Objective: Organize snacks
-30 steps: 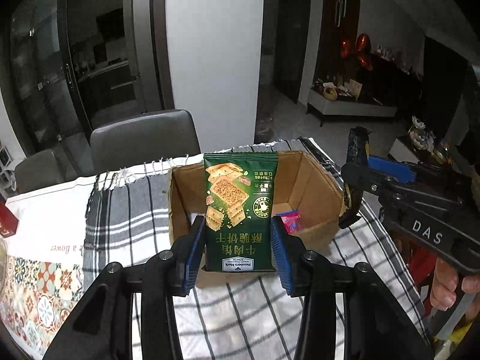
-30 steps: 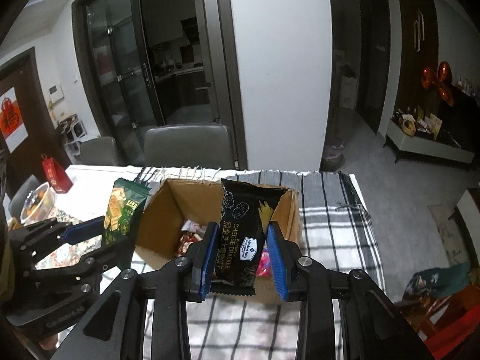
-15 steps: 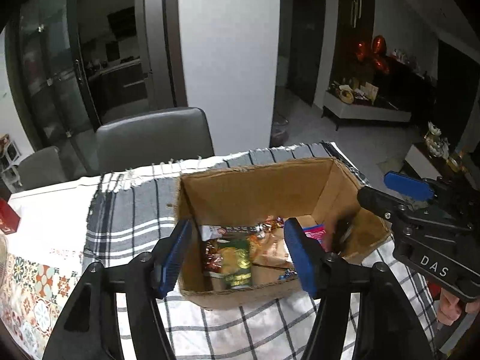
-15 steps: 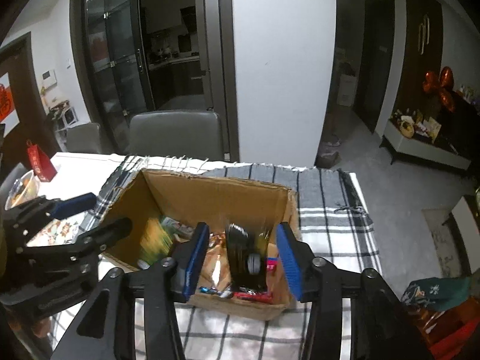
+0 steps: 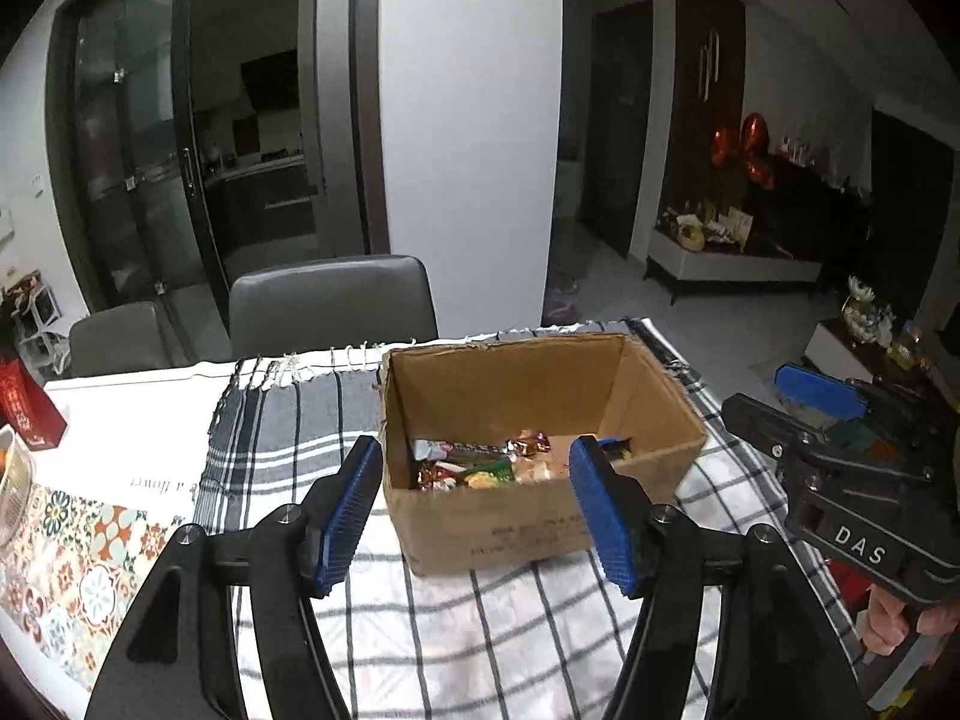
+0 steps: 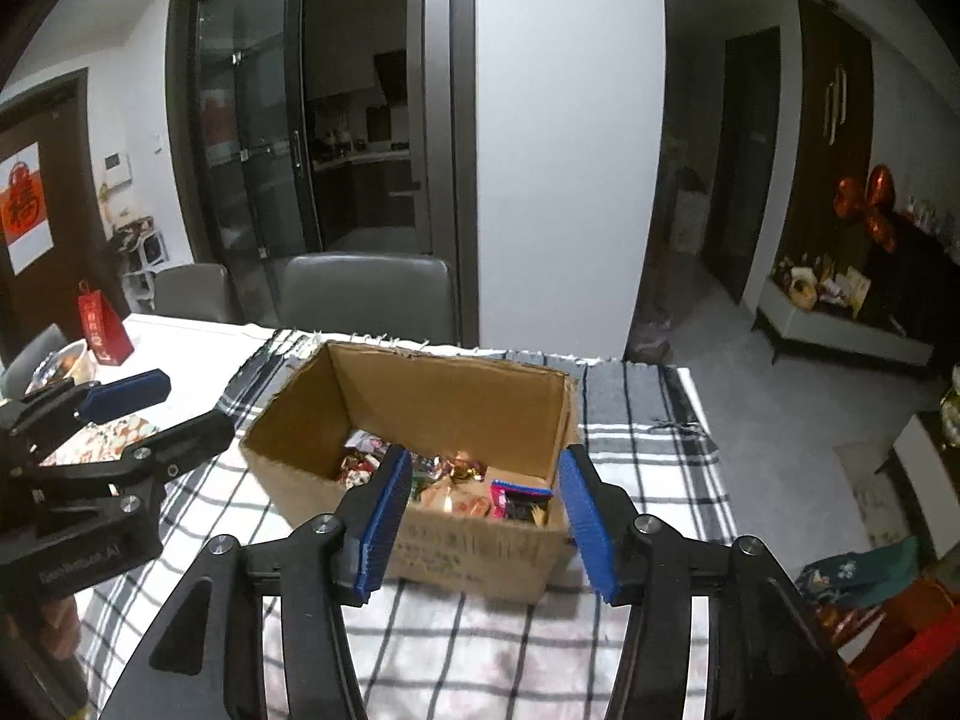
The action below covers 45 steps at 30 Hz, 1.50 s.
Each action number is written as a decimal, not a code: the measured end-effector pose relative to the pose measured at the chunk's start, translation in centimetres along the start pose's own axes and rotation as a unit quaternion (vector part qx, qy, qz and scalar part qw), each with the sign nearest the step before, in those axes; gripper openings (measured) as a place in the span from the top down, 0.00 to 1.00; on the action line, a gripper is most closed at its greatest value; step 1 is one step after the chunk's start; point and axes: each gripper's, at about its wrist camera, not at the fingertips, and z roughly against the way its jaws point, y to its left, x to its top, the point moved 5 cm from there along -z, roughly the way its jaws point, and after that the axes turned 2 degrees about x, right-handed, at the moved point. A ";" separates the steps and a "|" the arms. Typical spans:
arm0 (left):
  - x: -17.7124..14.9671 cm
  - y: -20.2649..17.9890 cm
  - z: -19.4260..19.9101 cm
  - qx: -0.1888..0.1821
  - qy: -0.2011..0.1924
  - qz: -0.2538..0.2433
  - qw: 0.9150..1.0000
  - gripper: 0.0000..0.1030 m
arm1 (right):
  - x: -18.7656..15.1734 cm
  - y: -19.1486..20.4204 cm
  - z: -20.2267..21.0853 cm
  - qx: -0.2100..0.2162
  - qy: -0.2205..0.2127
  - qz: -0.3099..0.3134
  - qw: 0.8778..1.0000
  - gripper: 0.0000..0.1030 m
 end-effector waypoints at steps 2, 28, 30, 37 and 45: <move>-0.8 0.0 1.7 0.002 -0.009 0.007 1.000 0.36 | -0.8 0.4 1.9 -0.007 -0.015 0.004 1.000 0.49; -11.8 -3.3 20.1 0.045 -0.115 -0.013 0.992 0.04 | -12.5 3.6 20.7 -0.006 -0.092 -0.024 0.995 0.19; -12.5 -3.6 20.7 0.052 -0.120 -0.014 0.991 0.01 | -13.3 3.6 21.4 -0.008 -0.094 -0.028 0.995 0.19; -14.5 -3.7 22.0 0.069 -0.126 -0.027 0.989 0.00 | -15.3 3.3 23.0 -0.022 -0.104 -0.029 0.994 0.17; -15.7 -3.7 23.1 0.082 -0.135 -0.022 0.987 0.00 | -16.5 3.2 23.9 -0.020 -0.101 -0.029 0.994 0.17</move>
